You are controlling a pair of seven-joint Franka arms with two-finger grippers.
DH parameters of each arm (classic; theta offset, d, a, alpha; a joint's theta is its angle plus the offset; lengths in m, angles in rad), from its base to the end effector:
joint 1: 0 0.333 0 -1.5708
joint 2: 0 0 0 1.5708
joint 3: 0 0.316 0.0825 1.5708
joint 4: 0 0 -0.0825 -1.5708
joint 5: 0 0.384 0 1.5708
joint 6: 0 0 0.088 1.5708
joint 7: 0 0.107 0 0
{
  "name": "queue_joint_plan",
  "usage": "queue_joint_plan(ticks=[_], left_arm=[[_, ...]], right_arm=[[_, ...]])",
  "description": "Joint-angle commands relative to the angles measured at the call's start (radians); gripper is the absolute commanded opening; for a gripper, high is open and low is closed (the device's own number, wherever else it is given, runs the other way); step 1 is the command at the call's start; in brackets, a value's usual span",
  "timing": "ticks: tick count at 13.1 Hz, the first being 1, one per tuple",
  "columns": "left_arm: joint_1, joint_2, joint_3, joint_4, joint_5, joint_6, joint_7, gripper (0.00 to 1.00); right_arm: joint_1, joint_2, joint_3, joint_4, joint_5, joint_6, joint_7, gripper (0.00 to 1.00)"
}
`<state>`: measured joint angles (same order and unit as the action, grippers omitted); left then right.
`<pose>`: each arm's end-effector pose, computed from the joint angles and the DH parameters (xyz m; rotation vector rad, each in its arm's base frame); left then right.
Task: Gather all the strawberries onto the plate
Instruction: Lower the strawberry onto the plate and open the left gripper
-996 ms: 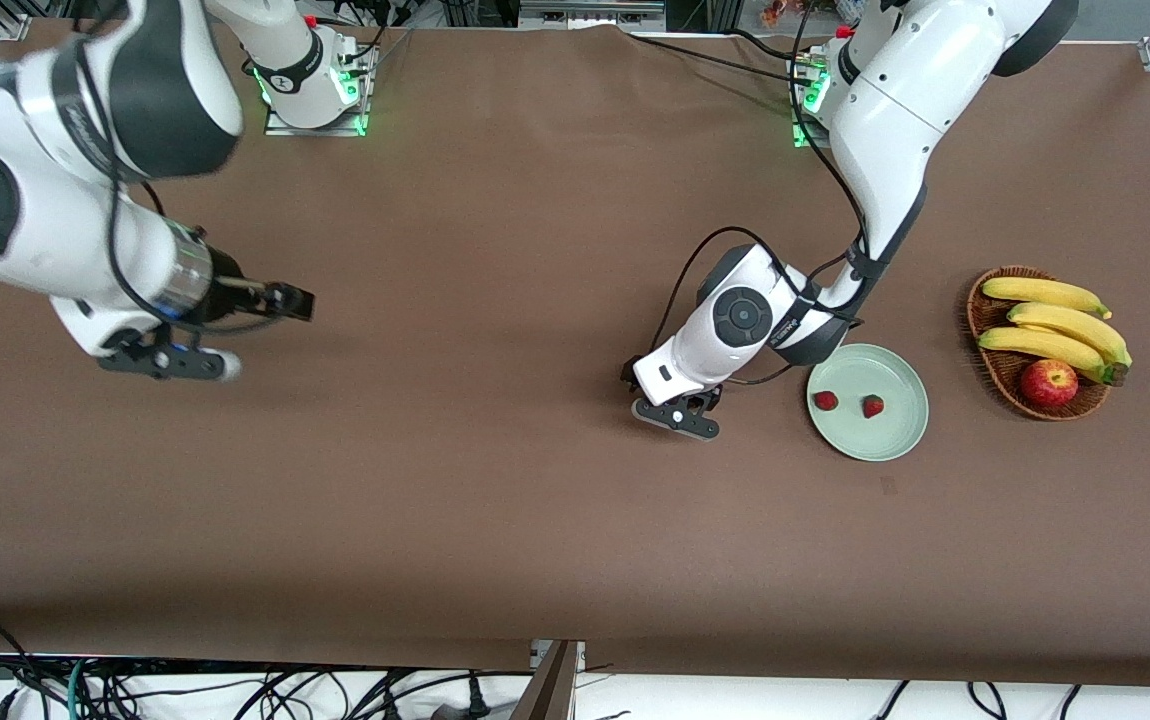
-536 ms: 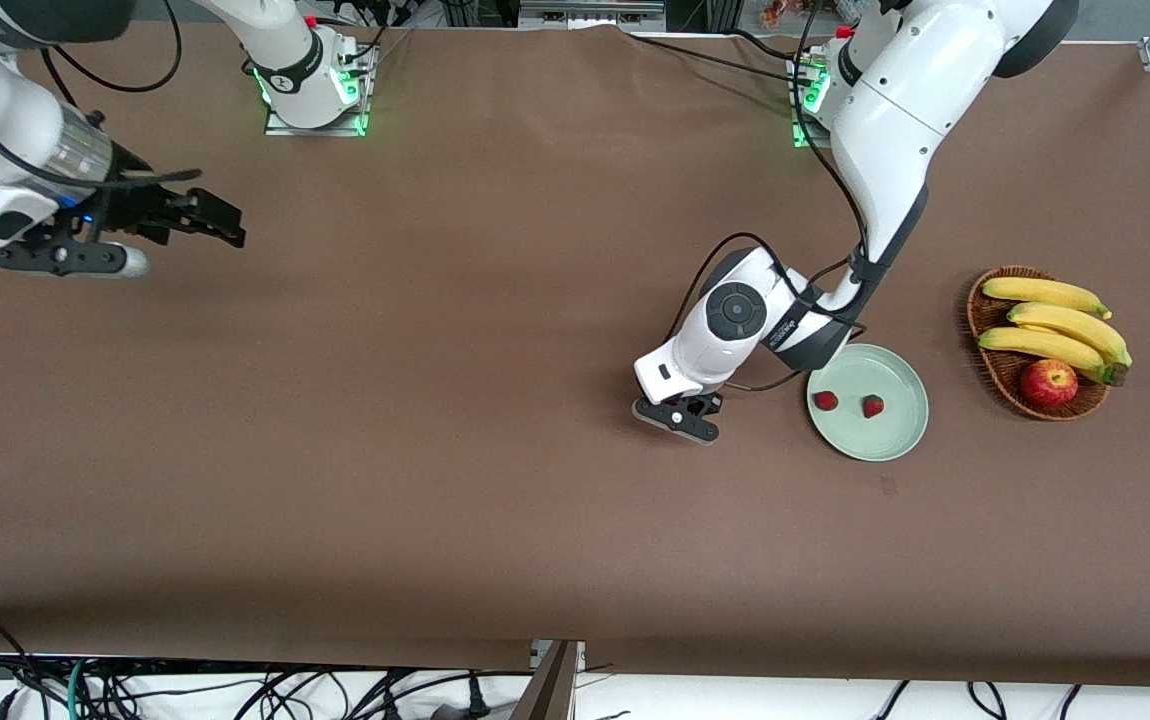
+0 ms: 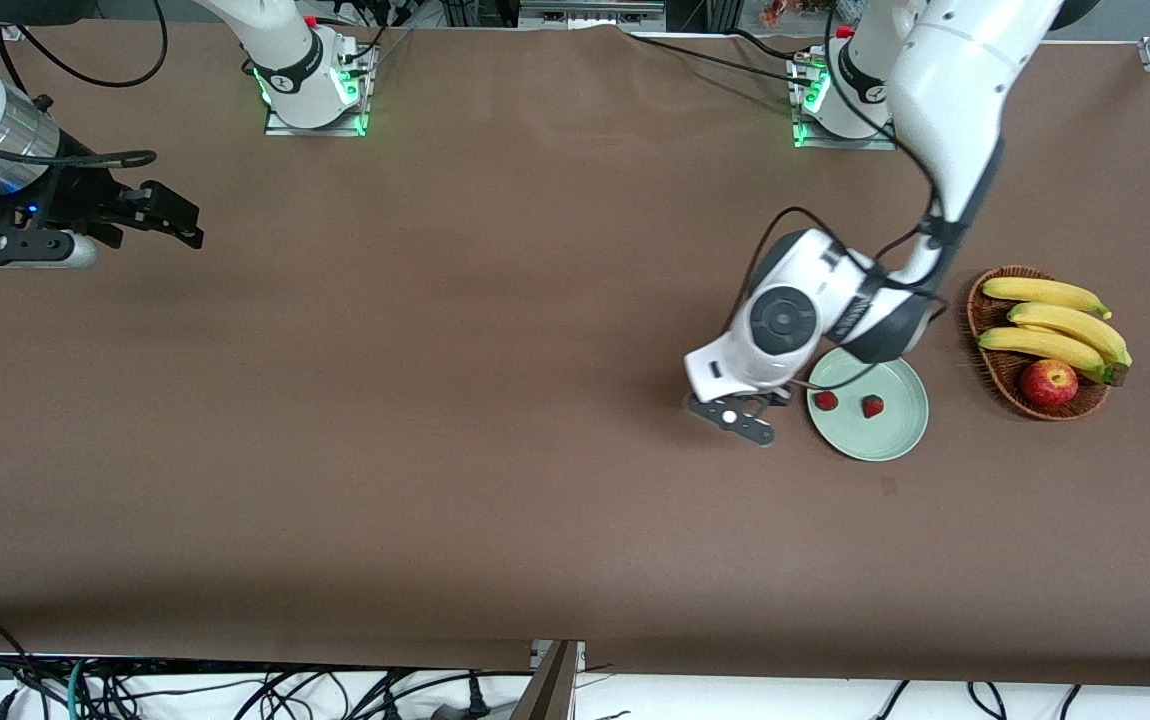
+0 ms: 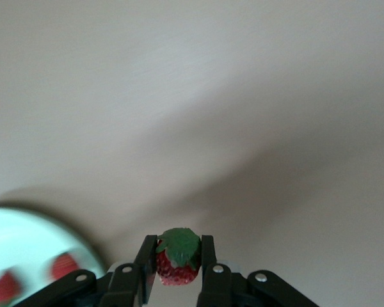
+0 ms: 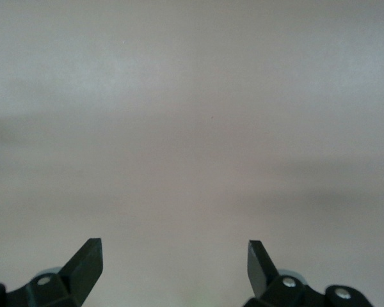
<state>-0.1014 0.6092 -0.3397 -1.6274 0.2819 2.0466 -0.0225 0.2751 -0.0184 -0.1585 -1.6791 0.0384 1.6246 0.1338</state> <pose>0.6234 -0.2481 0.2692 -2.9532 0.7935 0.2042 0.5466 0.0672 0.5880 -3.1044 0.0309 0.0640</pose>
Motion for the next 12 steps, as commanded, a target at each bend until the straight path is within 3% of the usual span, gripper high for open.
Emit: queue_joint_plan(ticks=[1,4,7,8,9,12], left_arm=[[0.147,-0.046,-0.013,-0.022,0.020,-0.092,0.307,0.01],[0.287,-0.017,-0.013,-0.037,0.017,-0.114,0.573,0.02],[0.368,0.032,-0.010,-0.048,0.025,-0.106,0.660,0.09],[0.391,0.052,-0.012,-0.048,0.025,-0.105,0.674,0.26],[0.391,0.053,-0.013,-0.048,0.025,-0.105,0.676,0.99],[0.391,0.005,-0.018,-0.040,0.014,-0.132,0.694,1.00]], right_arm=[[-0.010,0.026,0.008,0.061,-0.023,-0.032,-0.019,1.00],[-0.001,0.029,0.010,0.067,-0.100,-0.022,-0.005,1.00],[-0.011,0.048,0.008,0.067,-0.107,-0.012,0.006,1.00],[-0.016,0.048,0.007,0.068,-0.104,-0.002,0.001,1.00],[-0.020,0.057,0.007,0.067,-0.097,0.029,-0.008,1.00],[-0.016,0.057,0.008,0.067,-0.095,0.052,0.000,1.00]])
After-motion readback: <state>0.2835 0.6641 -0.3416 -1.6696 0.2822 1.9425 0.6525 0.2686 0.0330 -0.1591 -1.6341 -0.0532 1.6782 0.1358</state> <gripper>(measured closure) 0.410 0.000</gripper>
